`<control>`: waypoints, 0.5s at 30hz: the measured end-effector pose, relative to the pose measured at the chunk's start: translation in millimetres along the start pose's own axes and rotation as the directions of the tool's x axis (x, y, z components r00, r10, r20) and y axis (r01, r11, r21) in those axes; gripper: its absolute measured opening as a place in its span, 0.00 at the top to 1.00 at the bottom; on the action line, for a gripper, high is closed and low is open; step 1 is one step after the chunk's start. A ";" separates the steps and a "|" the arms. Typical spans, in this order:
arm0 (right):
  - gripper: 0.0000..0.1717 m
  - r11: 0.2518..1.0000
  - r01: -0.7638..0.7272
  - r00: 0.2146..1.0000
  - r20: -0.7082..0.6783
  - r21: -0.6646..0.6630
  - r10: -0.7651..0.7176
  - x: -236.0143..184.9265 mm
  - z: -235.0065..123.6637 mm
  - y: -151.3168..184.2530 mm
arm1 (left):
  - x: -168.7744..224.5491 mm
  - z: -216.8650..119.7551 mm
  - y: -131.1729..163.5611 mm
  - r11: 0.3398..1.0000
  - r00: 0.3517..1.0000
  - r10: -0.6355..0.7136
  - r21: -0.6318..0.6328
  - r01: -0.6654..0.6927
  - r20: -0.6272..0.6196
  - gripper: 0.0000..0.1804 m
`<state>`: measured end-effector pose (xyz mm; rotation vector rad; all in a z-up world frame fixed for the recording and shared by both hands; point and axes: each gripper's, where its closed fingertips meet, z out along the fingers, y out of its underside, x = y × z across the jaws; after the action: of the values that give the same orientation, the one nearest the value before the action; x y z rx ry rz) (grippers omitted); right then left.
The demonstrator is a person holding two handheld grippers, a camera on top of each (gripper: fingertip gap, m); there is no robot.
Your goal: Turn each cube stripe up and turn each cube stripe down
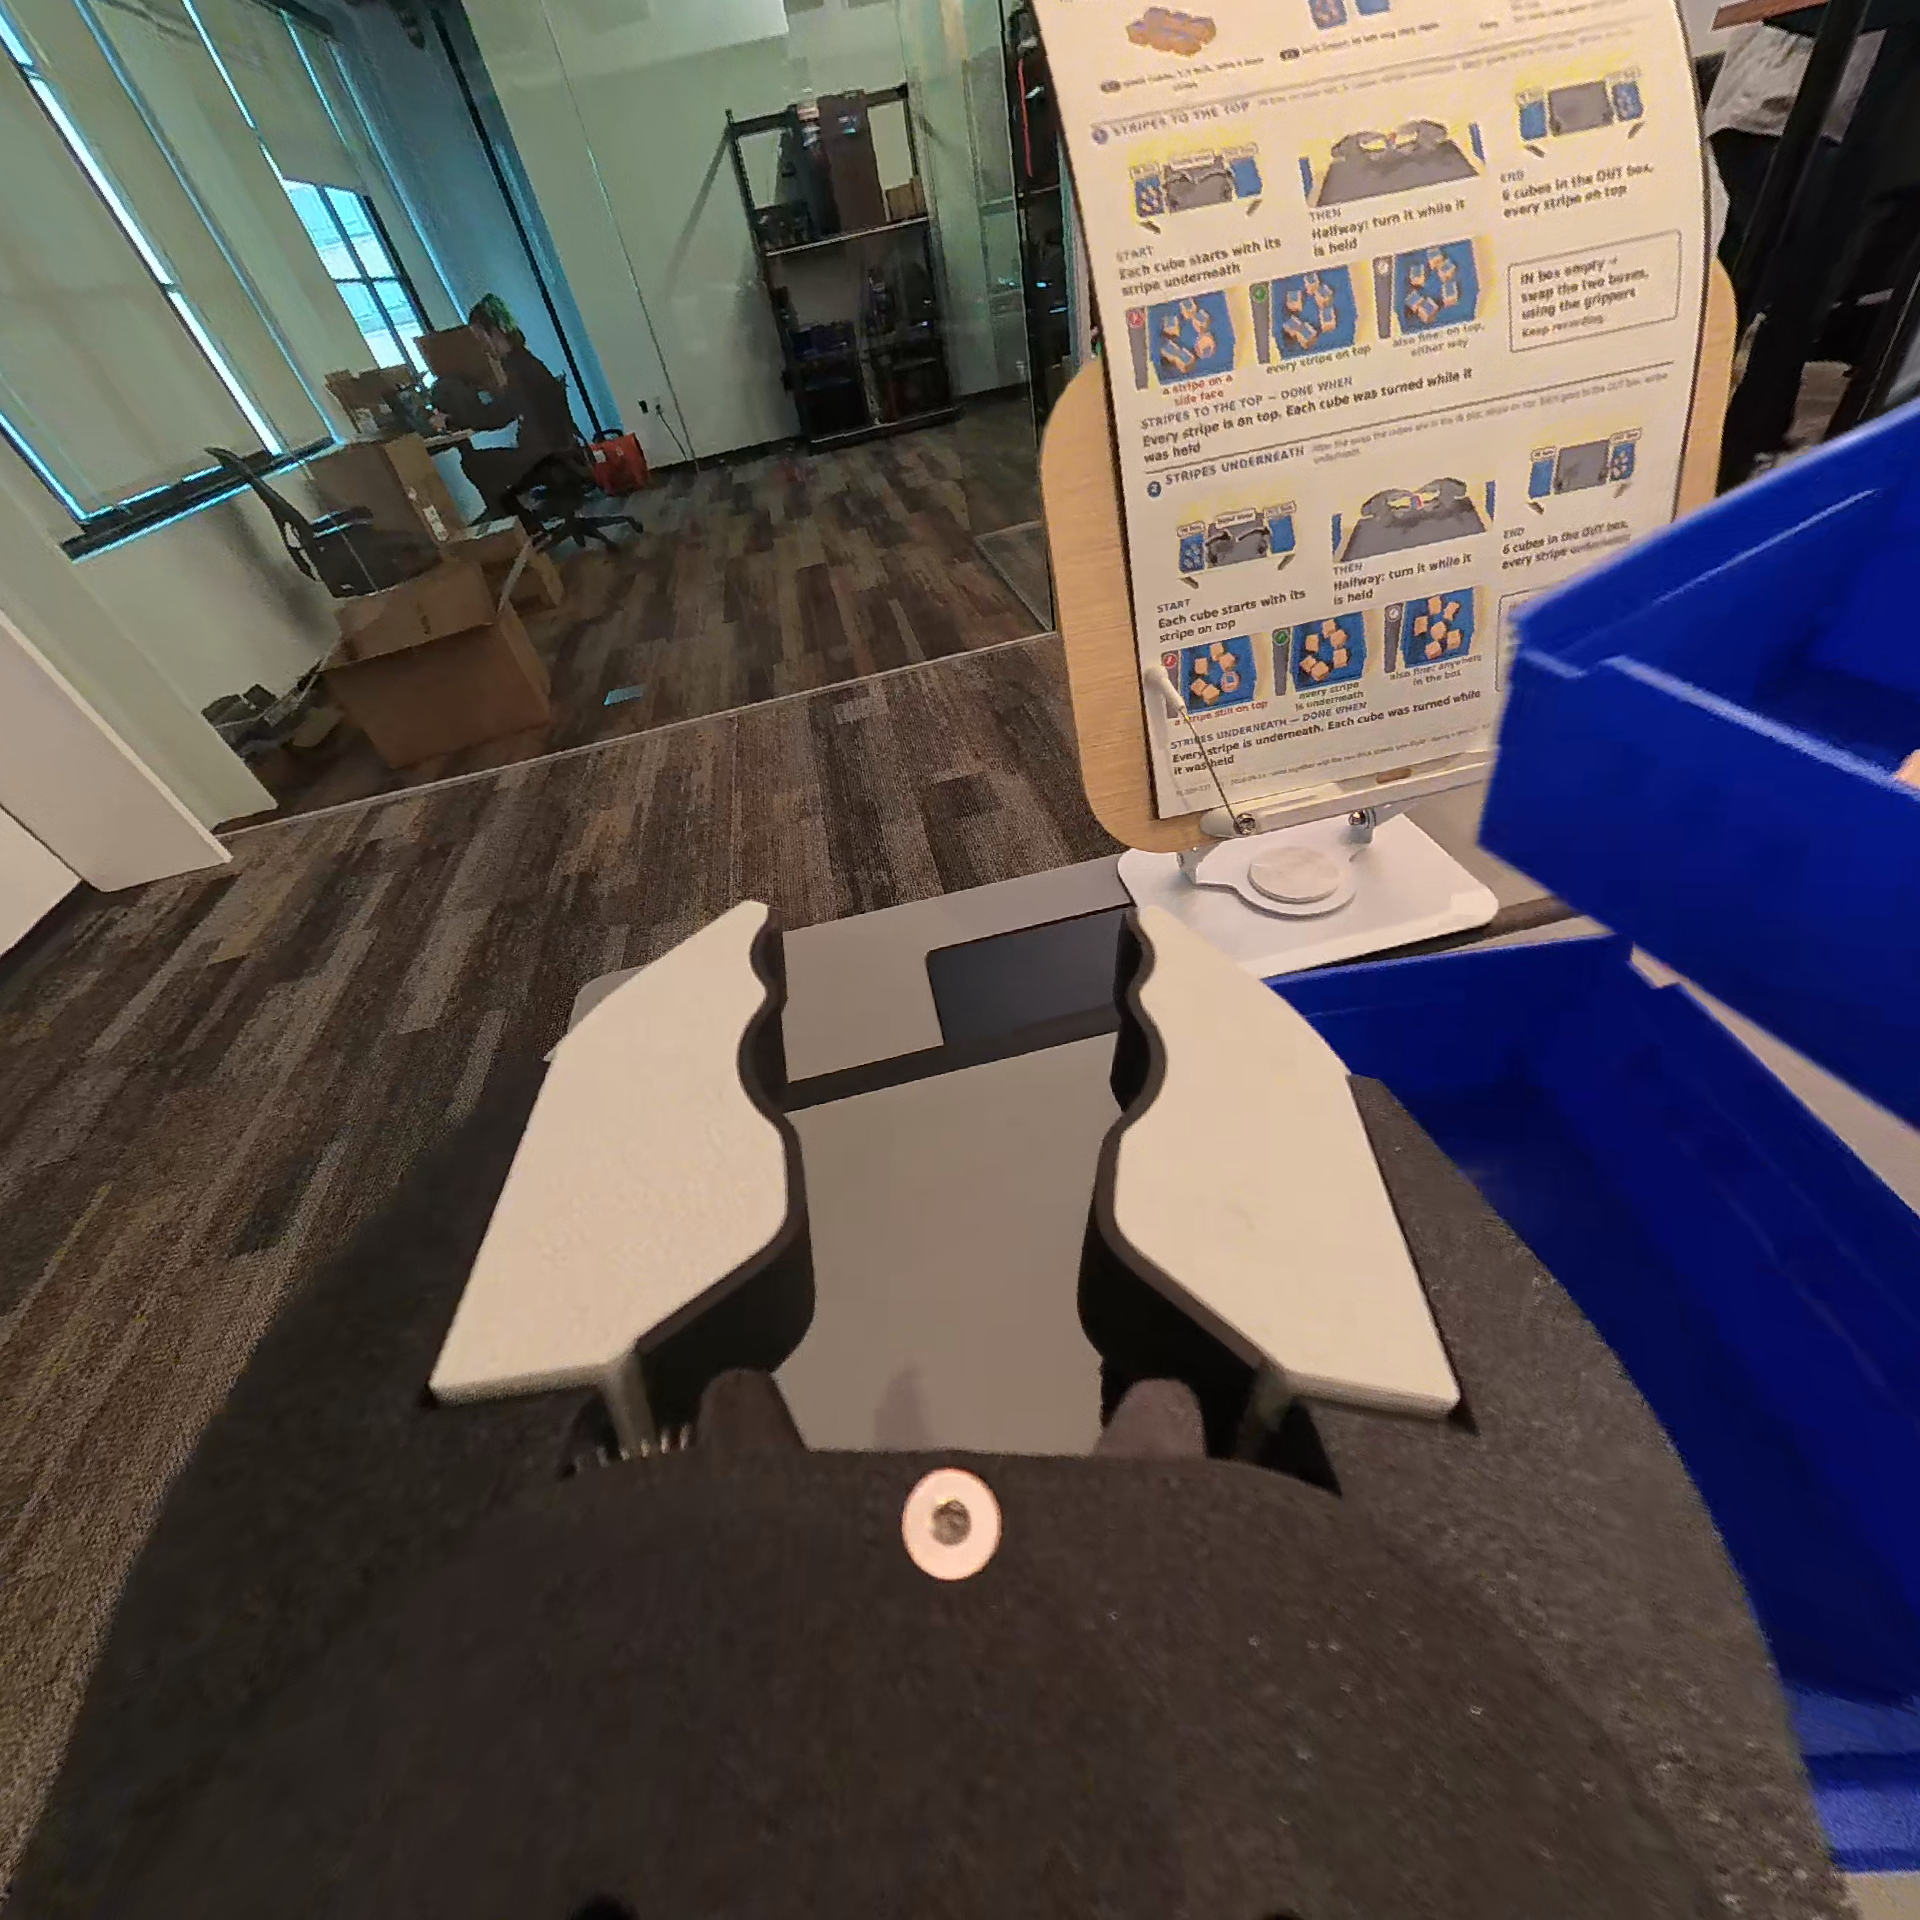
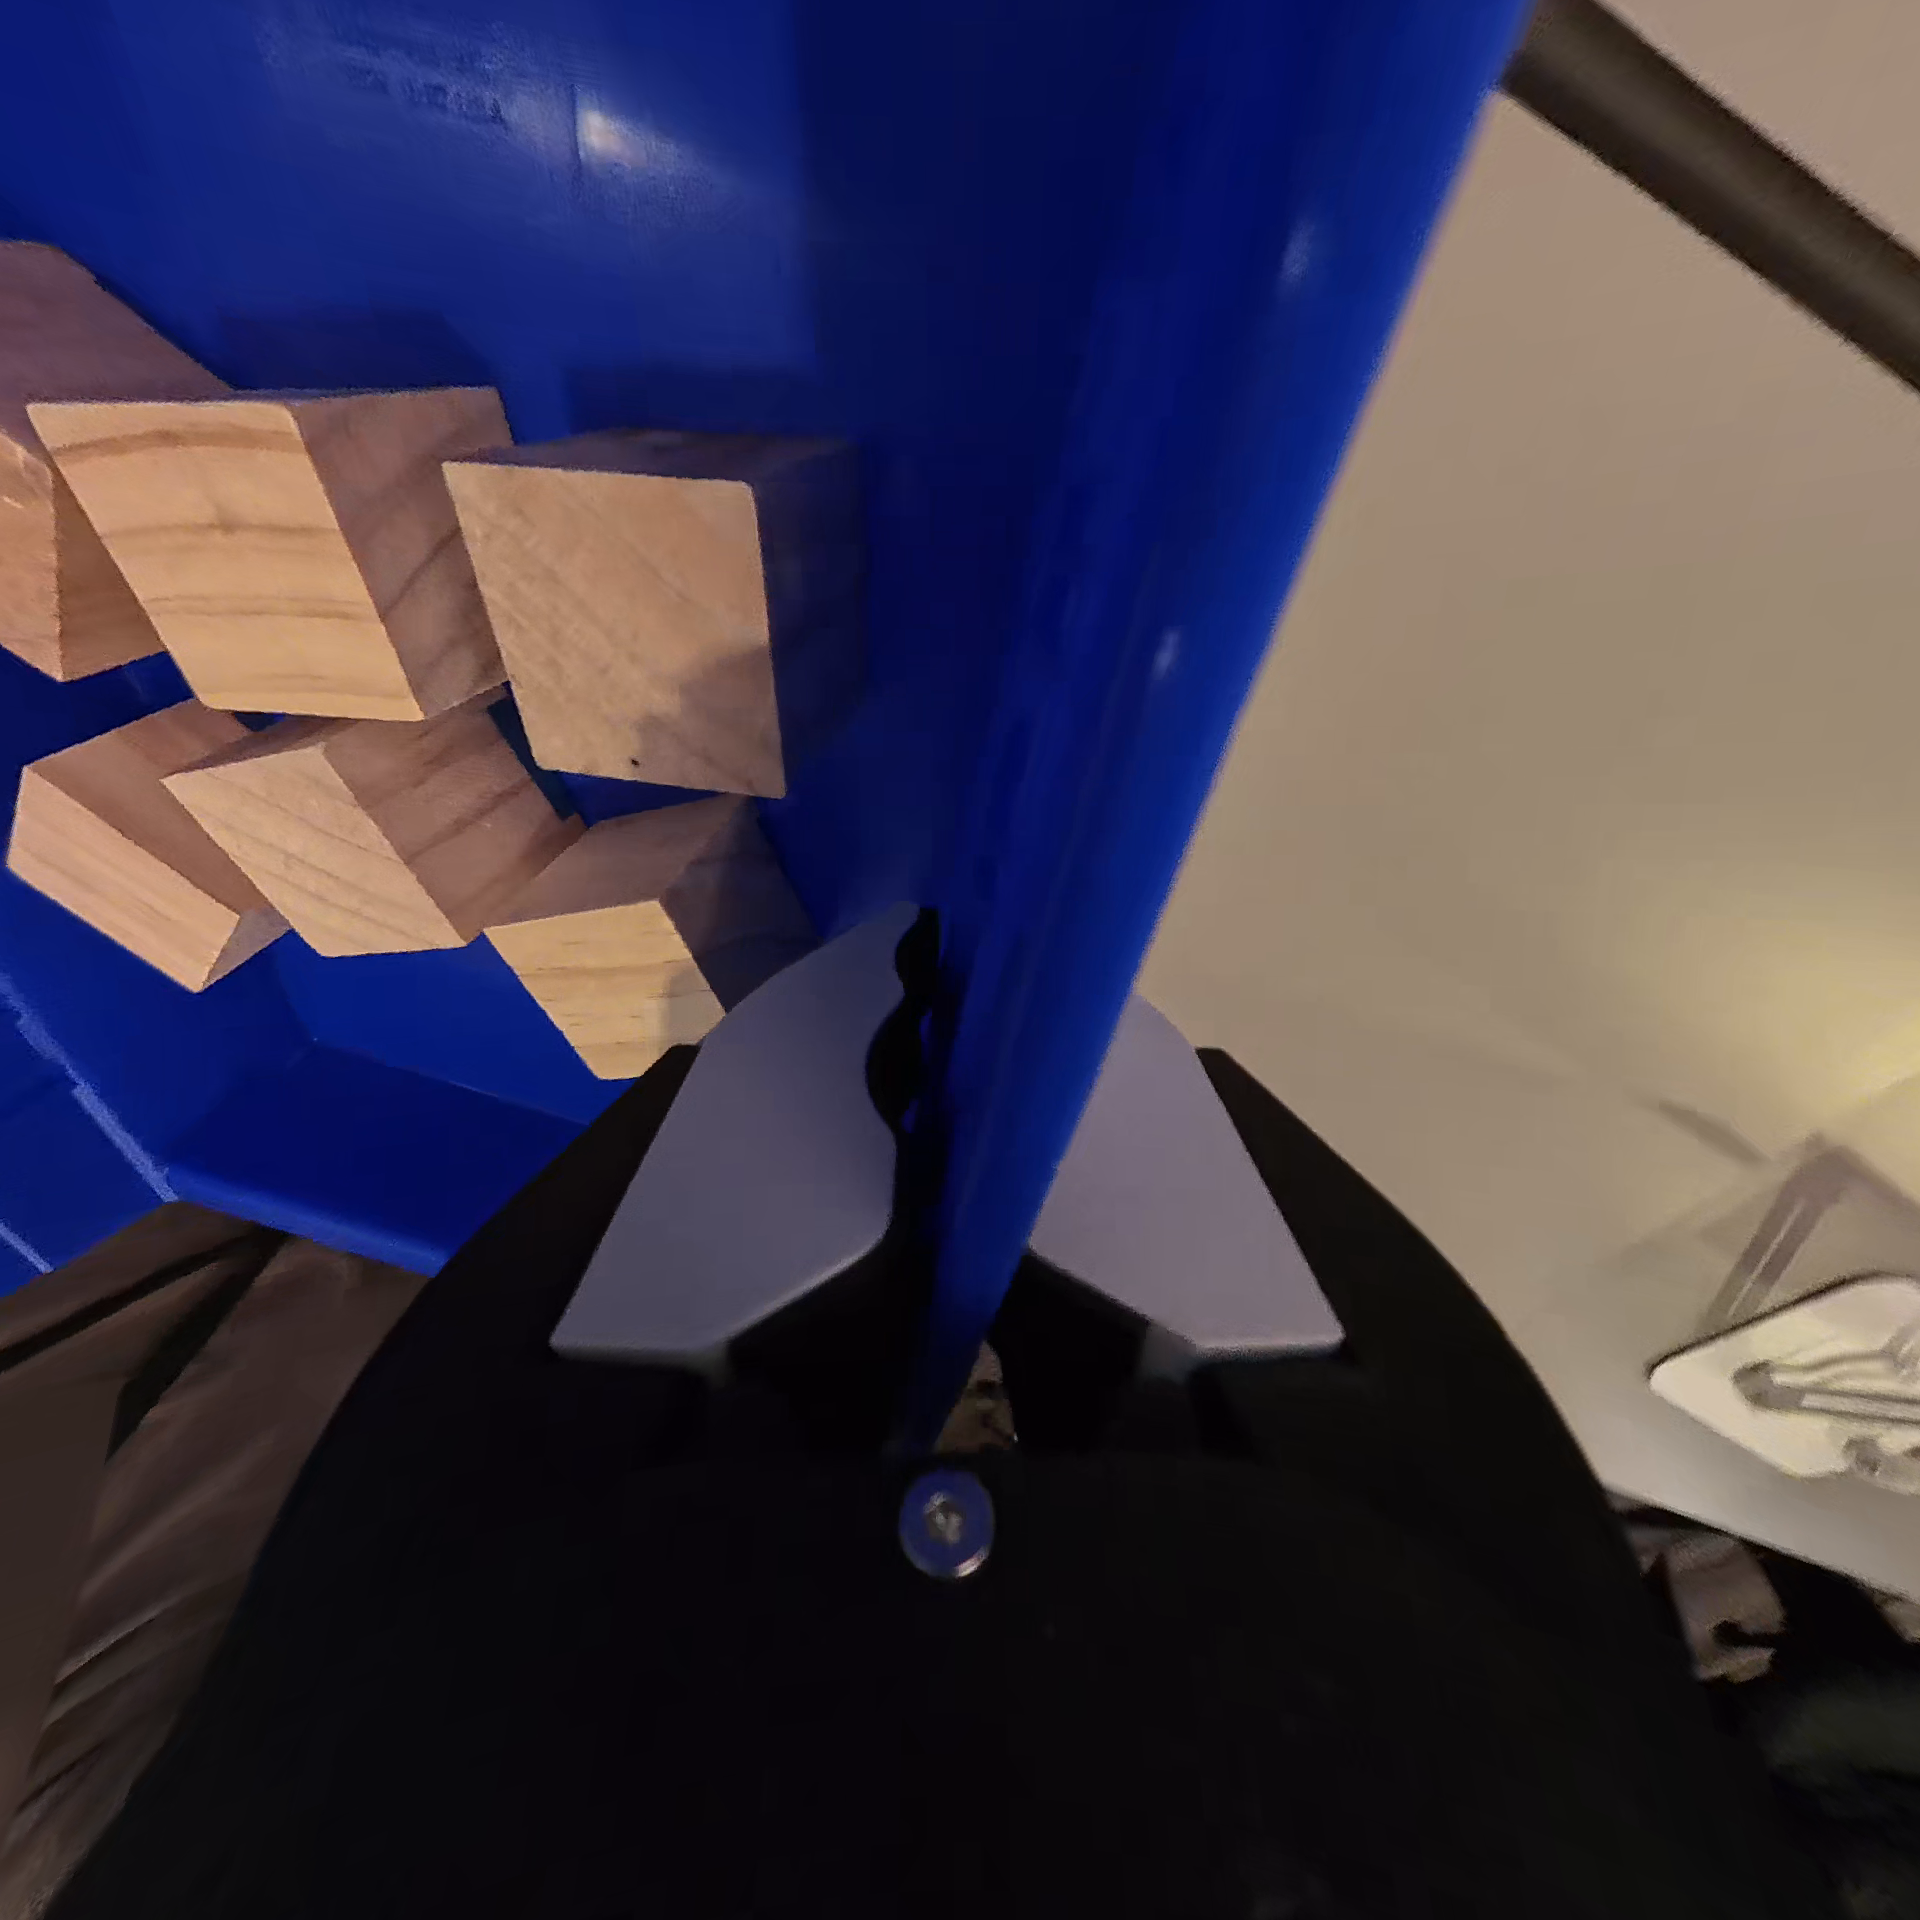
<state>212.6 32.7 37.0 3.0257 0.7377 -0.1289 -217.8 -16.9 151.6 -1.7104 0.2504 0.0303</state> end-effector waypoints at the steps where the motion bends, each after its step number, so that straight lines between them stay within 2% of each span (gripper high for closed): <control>1: 0.97 0.999 0.037 0.999 0.012 0.003 -0.037 -19.2 0.3 -15.2 | -2.0 -3.6 -1.3 1.000 1.000 -0.006 0.004 0.006 0.008 0.66; 4: 0.97 0.989 0.147 0.987 0.064 0.006 -0.147 -82.8 11.2 -60.1 | -12.8 -16.8 -3.5 1.000 0.998 -0.008 0.010 0.008 0.056 0.66; 9: 0.97 0.955 0.295 0.944 0.148 0.021 -0.295 -191.5 36.8 -125.0 | -48.7 -52.2 -2.0 0.998 0.976 -0.057 0.005 0.057 0.208 0.66; 15: 0.96 0.909 0.416 0.900 0.129 0.023 -0.415 -299.5 59.5 -180.2 | -60.5 -95.9 -21.3 0.982 0.958 -0.149 0.154 0.114 0.246 0.72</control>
<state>-139.8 52.8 2.7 2.7683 1.3545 -0.3291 -284.7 -99.1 197.3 -1.5621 -0.0544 0.1327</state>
